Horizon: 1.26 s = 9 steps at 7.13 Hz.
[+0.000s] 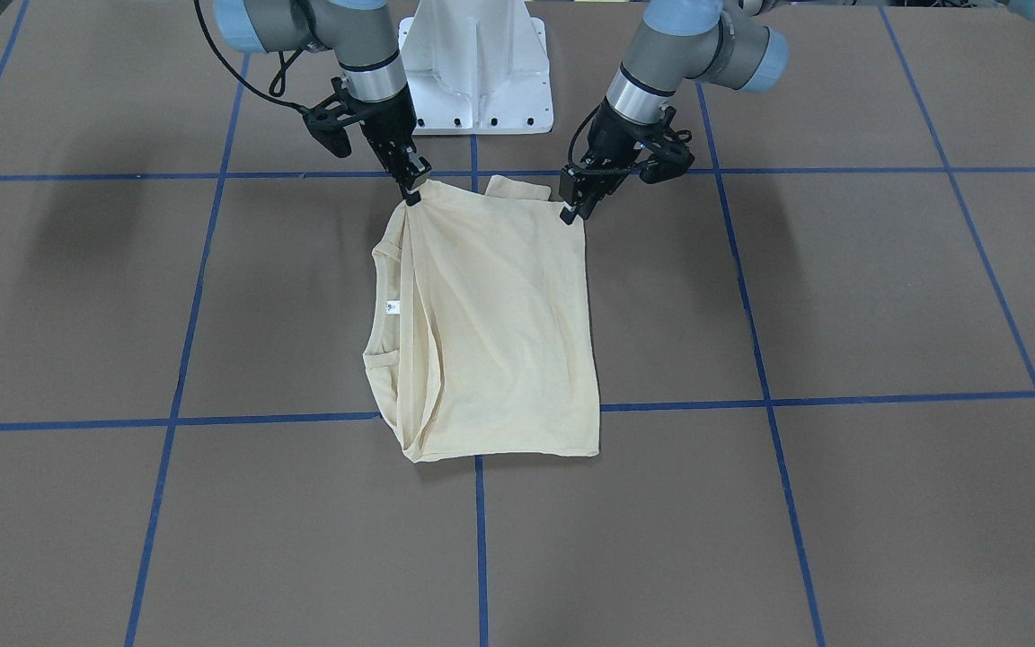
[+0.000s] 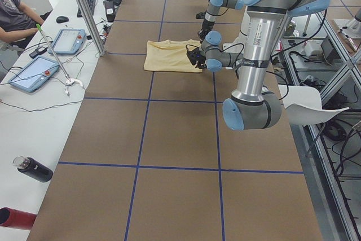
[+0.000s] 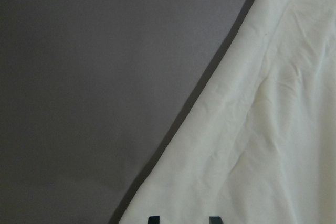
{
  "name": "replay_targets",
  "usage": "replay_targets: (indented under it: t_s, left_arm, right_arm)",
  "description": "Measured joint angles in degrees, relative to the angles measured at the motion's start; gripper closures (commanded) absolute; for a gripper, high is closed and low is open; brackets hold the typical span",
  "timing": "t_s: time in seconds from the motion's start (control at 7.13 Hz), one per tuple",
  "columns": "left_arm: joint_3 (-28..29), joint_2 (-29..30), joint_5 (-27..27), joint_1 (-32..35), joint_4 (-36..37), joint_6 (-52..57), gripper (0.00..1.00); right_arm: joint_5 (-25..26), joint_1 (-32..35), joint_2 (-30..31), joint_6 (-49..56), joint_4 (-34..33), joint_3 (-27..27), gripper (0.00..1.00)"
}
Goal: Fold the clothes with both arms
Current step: 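Lower the left gripper to the shirt's other near corner and grasp, then hold both near corners of the shirt with both grippers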
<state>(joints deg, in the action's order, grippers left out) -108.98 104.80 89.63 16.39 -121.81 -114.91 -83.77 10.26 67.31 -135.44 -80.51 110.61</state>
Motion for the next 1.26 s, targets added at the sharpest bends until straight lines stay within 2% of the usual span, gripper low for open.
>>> replay_targets:
  t_s: [0.28,0.7,0.98,1.26]
  left_arm:
    - [0.6,-0.1,3.1,-0.3,0.4,-0.2,0.58]
    - [1.2,-0.1,4.5,-1.0,0.5,-0.3,0.60]
    - [1.3,-0.1,5.0,-1.3,0.5,-0.6,0.70]
    - [1.6,-0.1,5.1,-1.6,0.5,-1.8,1.00]
  right_arm:
    - [0.0,0.0,-0.1,0.0,0.0,0.2,1.00]
    - [0.0,-0.1,-0.1,0.0,0.0,0.3,1.00]
    - [0.1,-0.1,0.0,0.0,0.0,0.8,1.00]
    - [0.1,0.0,0.0,0.0,0.0,1.2,1.00]
